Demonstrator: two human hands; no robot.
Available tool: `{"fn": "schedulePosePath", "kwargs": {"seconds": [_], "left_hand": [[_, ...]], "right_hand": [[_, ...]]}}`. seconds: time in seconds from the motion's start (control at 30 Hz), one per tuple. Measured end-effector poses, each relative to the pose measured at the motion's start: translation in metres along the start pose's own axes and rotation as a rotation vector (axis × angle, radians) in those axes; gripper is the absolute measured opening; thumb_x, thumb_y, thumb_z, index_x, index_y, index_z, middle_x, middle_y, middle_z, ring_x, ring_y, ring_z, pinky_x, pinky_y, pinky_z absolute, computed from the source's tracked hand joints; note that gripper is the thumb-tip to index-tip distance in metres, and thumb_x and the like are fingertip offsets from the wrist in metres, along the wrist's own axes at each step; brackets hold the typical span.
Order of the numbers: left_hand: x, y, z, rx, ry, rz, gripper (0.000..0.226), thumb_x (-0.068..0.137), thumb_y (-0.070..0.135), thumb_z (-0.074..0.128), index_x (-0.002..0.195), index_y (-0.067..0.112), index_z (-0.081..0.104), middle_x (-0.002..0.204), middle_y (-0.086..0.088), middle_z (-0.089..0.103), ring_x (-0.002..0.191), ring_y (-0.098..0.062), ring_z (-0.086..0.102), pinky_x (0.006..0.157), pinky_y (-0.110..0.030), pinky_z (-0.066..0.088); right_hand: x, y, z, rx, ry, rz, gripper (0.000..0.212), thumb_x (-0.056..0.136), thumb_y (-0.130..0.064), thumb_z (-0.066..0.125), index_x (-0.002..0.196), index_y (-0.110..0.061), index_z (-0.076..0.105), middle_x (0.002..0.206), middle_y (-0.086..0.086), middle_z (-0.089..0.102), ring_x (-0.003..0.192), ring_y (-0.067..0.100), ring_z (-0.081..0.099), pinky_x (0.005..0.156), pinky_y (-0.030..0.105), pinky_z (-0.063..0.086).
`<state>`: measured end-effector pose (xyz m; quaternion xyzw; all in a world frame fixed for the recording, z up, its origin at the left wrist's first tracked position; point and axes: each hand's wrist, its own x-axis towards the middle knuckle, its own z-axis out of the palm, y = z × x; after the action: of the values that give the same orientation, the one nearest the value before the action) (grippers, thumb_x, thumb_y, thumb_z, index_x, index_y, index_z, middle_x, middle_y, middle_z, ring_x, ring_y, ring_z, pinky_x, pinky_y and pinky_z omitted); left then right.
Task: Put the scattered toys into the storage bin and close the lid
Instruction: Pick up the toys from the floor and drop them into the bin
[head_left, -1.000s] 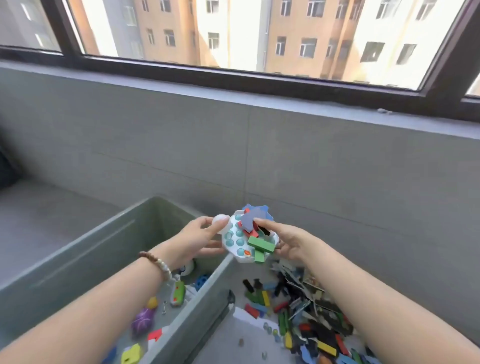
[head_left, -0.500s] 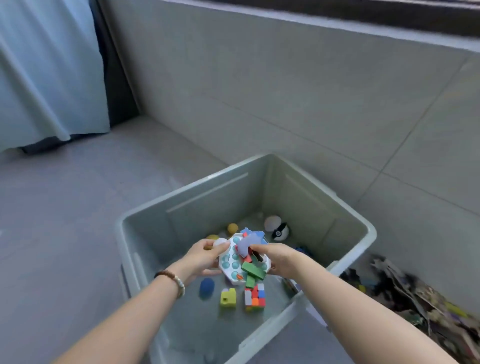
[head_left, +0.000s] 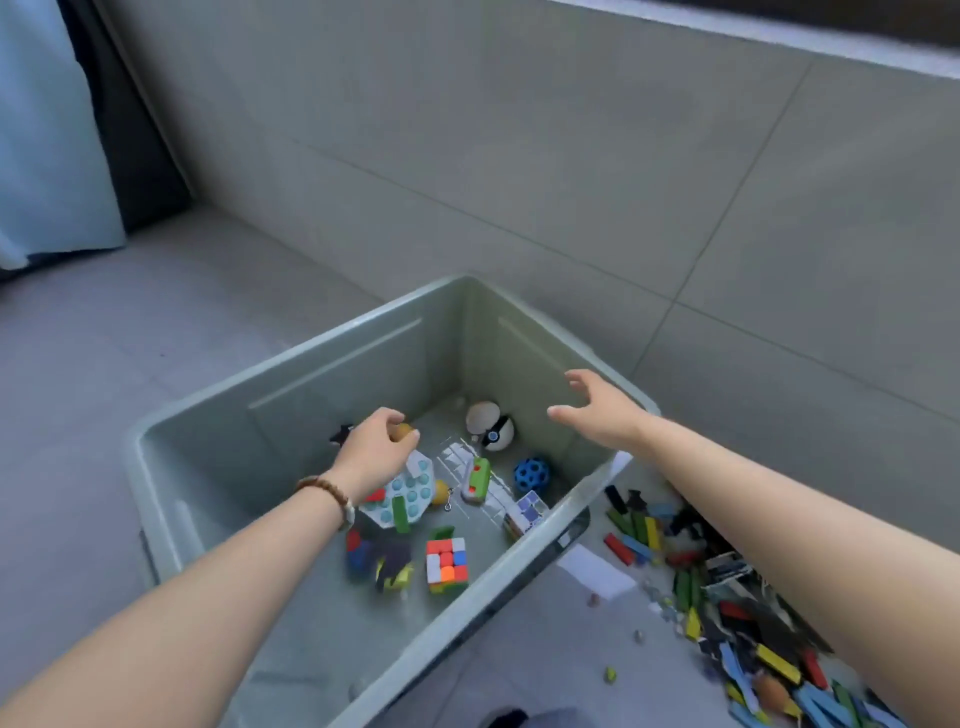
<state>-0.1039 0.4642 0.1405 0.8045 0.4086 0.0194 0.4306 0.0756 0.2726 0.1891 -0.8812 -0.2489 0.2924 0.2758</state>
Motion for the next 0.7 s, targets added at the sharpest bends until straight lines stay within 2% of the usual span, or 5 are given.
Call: {"fn": "schedulePosePath", "kwargs": {"seconds": [0.13,0.33,0.53,0.7], "left_hand": [[-0.007,0.075,0.025,0.090,-0.094,0.186,0.035,0.092,0.028,0.055,0.124,0.013,0.053,0.126,-0.006,0.058,0.114,-0.020,0.055,0.096,-0.028,0.042],[-0.034,0.158,0.107,0.253,-0.150,0.425,0.038,0.094,0.030,0.052,0.129,0.015,0.050,0.133,-0.002,0.054,0.121,-0.019,0.050,0.098,-0.029,0.040],[-0.054,0.205,0.205,0.550,-0.250,0.642,0.044,0.095,0.034,0.048,0.135,0.017,0.044,0.135,-0.004,0.050,0.125,-0.022,0.045,0.100,-0.036,0.041],[-0.048,0.203,0.290,0.788,-0.319,0.723,0.044,0.095,0.037,0.045,0.136,0.018,0.043,0.136,-0.006,0.049,0.125,-0.025,0.043,0.099,-0.036,0.038]], "right_hand": [[-0.030,0.035,-0.081,-0.022,0.157,-0.018,0.064,0.088,-0.031,0.062,0.143,-0.017,0.032,0.149,0.003,0.037,0.136,0.020,0.036,0.110,0.032,0.030],[-0.083,0.131,-0.148,-0.055,0.226,0.129,0.066,0.088,-0.029,0.063,0.144,-0.013,0.031,0.150,0.006,0.034,0.138,0.021,0.034,0.111,0.030,0.027],[-0.130,0.251,-0.157,-0.012,0.211,0.312,0.068,0.089,-0.032,0.062,0.145,-0.012,0.029,0.153,0.005,0.030,0.140,0.023,0.029,0.111,0.031,0.025],[-0.142,0.337,-0.139,0.091,0.208,0.457,0.070,0.086,-0.033,0.066,0.143,-0.011,0.032,0.151,0.007,0.033,0.138,0.024,0.033,0.109,0.030,0.029]]}}
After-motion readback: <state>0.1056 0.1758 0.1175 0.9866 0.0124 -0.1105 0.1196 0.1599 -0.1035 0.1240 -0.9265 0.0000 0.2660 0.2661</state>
